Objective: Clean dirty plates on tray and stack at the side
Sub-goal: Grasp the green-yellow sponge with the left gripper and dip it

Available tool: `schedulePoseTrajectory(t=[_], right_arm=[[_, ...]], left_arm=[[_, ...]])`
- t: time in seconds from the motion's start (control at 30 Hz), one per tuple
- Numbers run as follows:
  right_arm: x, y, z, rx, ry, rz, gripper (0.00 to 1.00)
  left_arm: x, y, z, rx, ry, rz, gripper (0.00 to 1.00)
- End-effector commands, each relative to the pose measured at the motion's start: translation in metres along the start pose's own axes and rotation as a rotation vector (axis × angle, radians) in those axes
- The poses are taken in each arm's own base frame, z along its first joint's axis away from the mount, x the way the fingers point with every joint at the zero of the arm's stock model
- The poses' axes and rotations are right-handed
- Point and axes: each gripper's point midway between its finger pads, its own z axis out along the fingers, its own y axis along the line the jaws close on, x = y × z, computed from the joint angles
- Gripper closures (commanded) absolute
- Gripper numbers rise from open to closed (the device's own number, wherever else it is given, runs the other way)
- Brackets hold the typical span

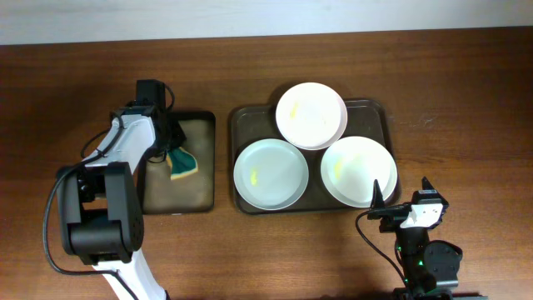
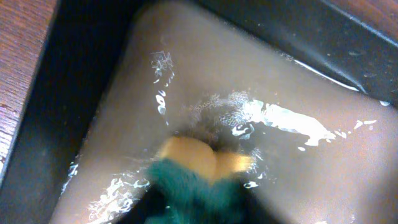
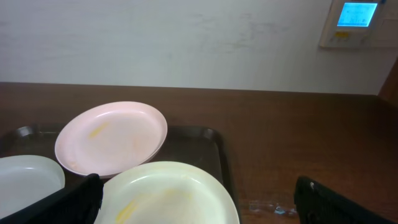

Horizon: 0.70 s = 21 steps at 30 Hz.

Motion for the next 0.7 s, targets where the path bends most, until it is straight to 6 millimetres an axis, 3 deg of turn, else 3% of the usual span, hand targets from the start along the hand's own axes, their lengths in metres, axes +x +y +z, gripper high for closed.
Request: schedulePoseTrajectory(t=[0.0, 0.27, 0.37, 0.4, 0.5, 0.53, 0.6, 0.67], right_arm=[[0.003, -0.002, 0.0, 0.009, 0.004, 0.004, 0.02], [0.003, -0.002, 0.0, 0.009, 0.004, 0.004, 0.02], [0.003, -0.002, 0.0, 0.009, 0.004, 0.004, 0.02], [0.003, -0.002, 0.0, 0.009, 0.004, 0.004, 0.01], [0.003, -0.002, 0.0, 0.009, 0.004, 0.004, 0.02], [0.003, -0.002, 0.0, 0.009, 0.004, 0.004, 0.02], [0.003, -0.002, 0.0, 0.009, 0.004, 0.004, 0.02], [0.003, -0.002, 0.0, 0.009, 0.004, 0.004, 0.02]], left_arm=[[0.007, 0.004, 0.003, -0.016, 0.035, 0.0, 0.01], [0.06, -0.003, -0.006, 0.056, 0.277, -0.005, 0.0], [0.07, -0.002, -0.009, 0.054, 0.322, -0.007, 0.04], [0.073, -0.001, -0.009, 0.05, 0.331, -0.006, 0.11], [0.076, 0.0, -0.01, 0.044, 0.344, -0.007, 0.55], [0.076, 0.001, -0.01, 0.043, 0.344, -0.007, 0.85], [0.075, 0.0, -0.01, 0.045, 0.34, -0.007, 1.0], [0.073, 0.0, -0.01, 0.046, 0.334, -0.007, 1.0]])
